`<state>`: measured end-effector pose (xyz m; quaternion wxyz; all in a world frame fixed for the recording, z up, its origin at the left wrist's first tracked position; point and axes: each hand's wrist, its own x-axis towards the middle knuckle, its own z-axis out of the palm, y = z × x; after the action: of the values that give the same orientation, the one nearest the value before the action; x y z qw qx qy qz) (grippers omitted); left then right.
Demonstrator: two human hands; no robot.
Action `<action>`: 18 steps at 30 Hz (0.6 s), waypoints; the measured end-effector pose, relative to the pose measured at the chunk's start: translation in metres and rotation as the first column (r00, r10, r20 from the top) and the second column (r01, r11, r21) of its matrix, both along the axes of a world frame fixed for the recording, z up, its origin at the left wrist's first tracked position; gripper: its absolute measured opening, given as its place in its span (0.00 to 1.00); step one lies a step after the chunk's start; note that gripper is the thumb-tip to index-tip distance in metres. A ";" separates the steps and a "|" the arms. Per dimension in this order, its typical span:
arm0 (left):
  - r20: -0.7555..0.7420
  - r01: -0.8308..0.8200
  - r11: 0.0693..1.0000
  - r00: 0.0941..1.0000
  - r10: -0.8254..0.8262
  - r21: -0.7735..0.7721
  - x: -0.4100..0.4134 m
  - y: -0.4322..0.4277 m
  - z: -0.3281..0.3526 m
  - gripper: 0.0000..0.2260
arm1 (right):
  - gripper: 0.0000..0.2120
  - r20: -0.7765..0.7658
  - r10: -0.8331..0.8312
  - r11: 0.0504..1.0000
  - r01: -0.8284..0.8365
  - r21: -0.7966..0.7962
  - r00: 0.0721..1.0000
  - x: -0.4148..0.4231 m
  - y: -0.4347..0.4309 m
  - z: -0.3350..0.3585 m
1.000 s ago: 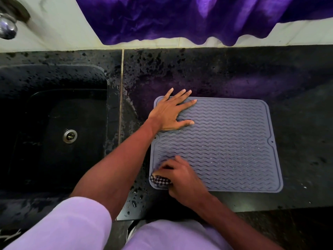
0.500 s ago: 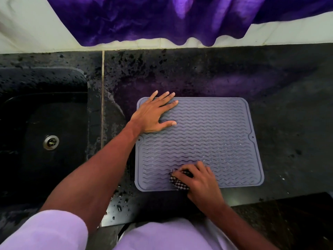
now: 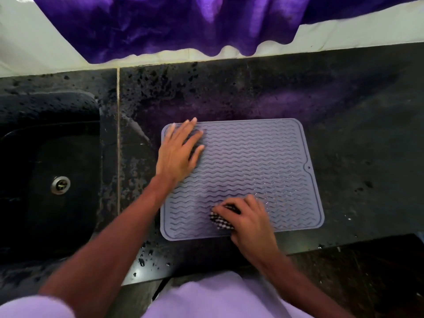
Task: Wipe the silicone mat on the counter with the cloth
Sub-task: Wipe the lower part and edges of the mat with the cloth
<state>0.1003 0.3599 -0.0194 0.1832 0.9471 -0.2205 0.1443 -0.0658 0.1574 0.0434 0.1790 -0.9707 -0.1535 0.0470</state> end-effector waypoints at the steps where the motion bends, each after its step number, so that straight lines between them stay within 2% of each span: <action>1: -0.033 -0.077 0.995 0.997 0.076 -0.060 -0.022 -0.006 0.000 0.19 | 0.27 -0.013 0.049 0.999 -0.050 -0.014 0.999 0.003 0.010 -0.002; 3: -0.131 -0.216 0.971 0.971 0.202 -0.103 -0.068 -0.016 -0.003 0.20 | 0.25 -0.039 0.114 0.992 -0.116 -0.055 0.993 0.005 0.023 -0.009; 5: -0.206 -0.280 0.959 0.942 0.263 -0.055 -0.098 -0.023 -0.009 0.24 | 0.23 -0.021 0.131 0.989 -0.132 -0.059 0.991 0.004 0.021 -0.016; 8: -0.239 -0.274 0.960 0.930 0.280 0.060 -0.110 -0.022 -0.013 0.27 | 0.20 0.039 0.169 0.984 -0.166 -0.066 0.985 0.003 0.009 -0.019; 12: -0.251 -0.276 0.952 0.920 0.302 0.136 -0.109 -0.019 -0.011 0.28 | 0.19 0.078 0.158 0.983 -0.149 -0.110 0.984 0.004 -0.018 -0.020; 15: -0.241 -0.279 0.951 0.921 0.304 0.133 -0.110 -0.019 -0.012 0.29 | 0.22 0.126 0.123 0.982 -0.103 -0.156 0.984 -0.001 -0.055 -0.020; 18: -0.244 -0.287 0.951 0.920 0.307 0.112 -0.109 -0.020 -0.011 0.29 | 0.29 0.124 0.092 0.978 -0.066 -0.198 0.988 -0.005 -0.099 -0.019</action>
<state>-0.0091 0.3401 -0.0302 0.1512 0.9863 -0.0536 0.0374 -0.0709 0.0583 0.0242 0.0715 -0.9775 -0.1982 0.0044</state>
